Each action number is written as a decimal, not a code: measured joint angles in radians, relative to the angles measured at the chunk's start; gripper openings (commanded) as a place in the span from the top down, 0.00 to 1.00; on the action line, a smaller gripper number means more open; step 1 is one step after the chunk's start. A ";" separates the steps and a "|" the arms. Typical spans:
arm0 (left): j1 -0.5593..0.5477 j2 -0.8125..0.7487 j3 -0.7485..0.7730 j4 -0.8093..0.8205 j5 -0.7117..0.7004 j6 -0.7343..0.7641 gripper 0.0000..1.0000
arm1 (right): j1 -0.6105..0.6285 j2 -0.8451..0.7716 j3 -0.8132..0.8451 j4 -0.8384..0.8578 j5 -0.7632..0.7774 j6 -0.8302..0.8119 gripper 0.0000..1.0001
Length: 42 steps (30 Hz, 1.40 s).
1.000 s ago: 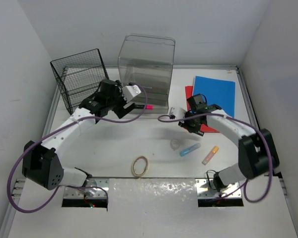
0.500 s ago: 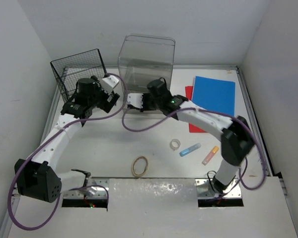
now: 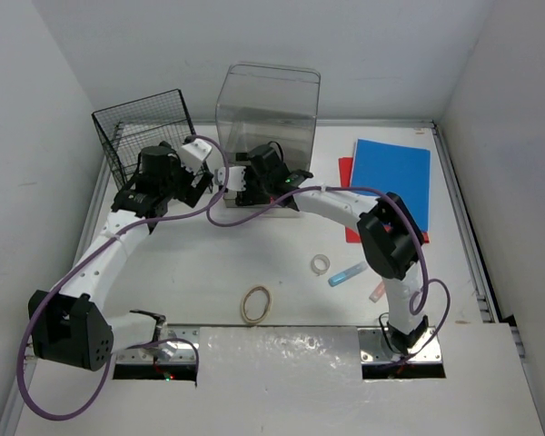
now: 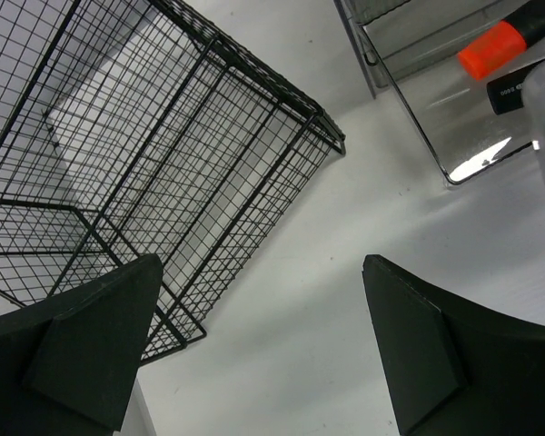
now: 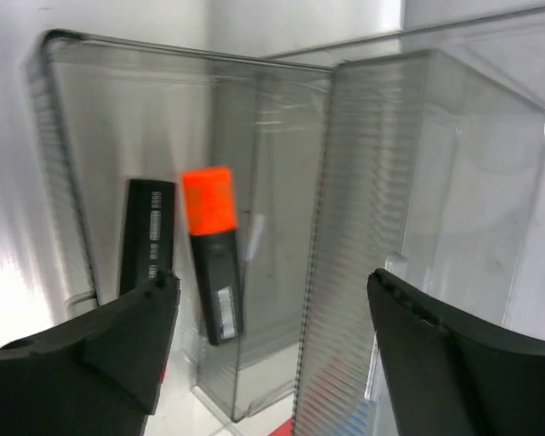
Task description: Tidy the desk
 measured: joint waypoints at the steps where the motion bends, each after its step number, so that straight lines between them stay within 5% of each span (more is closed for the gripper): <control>1: 0.000 0.000 0.000 0.000 0.000 0.000 0.09 | 0.000 -0.003 -0.001 0.009 0.010 0.013 0.01; 9: 0.000 0.000 -0.002 0.004 0.010 0.000 0.09 | 0.006 -0.267 -0.212 0.066 0.076 0.166 0.01; 17: 0.000 0.000 -0.008 0.002 0.071 -0.002 0.09 | -0.005 -0.758 -0.596 0.118 0.312 0.697 0.01; 24: 0.000 0.001 -0.008 -0.007 0.121 -0.006 0.09 | -0.234 -0.871 -0.879 -0.224 0.496 1.389 0.05; 30: -0.006 0.015 -0.008 -0.014 0.142 -0.008 0.09 | -0.242 -0.933 -0.944 -0.629 0.561 1.867 0.08; 36: -0.006 0.040 -0.008 -0.016 0.148 -0.007 0.09 | -0.242 -0.940 -0.969 -0.829 0.529 2.199 0.19; 42: -0.006 0.058 -0.008 -0.025 0.148 -0.004 0.09 | -0.304 -1.018 -1.122 -0.795 0.499 2.288 0.28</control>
